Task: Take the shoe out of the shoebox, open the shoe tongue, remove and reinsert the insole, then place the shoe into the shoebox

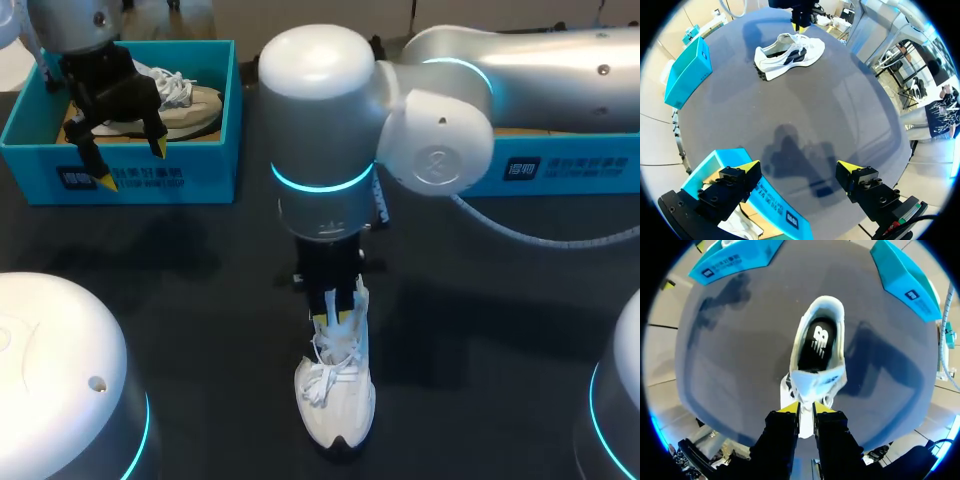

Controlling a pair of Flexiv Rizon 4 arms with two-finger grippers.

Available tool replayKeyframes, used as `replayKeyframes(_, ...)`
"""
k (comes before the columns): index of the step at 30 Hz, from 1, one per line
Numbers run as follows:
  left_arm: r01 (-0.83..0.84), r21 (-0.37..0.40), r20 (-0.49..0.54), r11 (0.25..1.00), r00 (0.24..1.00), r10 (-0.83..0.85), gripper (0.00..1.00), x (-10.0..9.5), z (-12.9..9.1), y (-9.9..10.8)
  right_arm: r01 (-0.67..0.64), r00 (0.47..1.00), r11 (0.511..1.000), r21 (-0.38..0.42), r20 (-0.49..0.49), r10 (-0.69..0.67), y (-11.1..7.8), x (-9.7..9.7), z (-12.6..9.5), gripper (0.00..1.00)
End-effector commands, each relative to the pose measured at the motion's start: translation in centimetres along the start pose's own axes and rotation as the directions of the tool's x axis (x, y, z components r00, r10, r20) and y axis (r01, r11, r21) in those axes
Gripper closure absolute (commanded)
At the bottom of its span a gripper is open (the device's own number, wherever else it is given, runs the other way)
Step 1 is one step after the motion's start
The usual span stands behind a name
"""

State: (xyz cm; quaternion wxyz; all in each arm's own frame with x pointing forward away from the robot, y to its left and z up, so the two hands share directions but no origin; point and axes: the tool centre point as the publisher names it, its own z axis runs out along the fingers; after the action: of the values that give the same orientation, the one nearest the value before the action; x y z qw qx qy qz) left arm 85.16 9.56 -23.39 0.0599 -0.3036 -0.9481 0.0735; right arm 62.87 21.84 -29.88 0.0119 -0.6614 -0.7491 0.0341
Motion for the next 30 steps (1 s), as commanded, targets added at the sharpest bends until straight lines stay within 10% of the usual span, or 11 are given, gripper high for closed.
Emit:
replayKeyframes(1, 0.0, -0.002, 0.0, 1.0, 1.0, 0.0, 0.0, 0.1, -0.1, 0.0, -0.001, 1.0, 1.0, 0.015, -0.01, 0.001, 1.0, 0.3, 1.7, 0.84)
replayKeyframes(30, 0.0, -0.002, 0.0, 1.0, 1.0, 0.0, 0.0, 0.1, -0.1, 0.0, -0.053, 0.998, 0.999, 0.012, -0.018, 0.053, 3.4, -1.3, 4.0, 0.83)
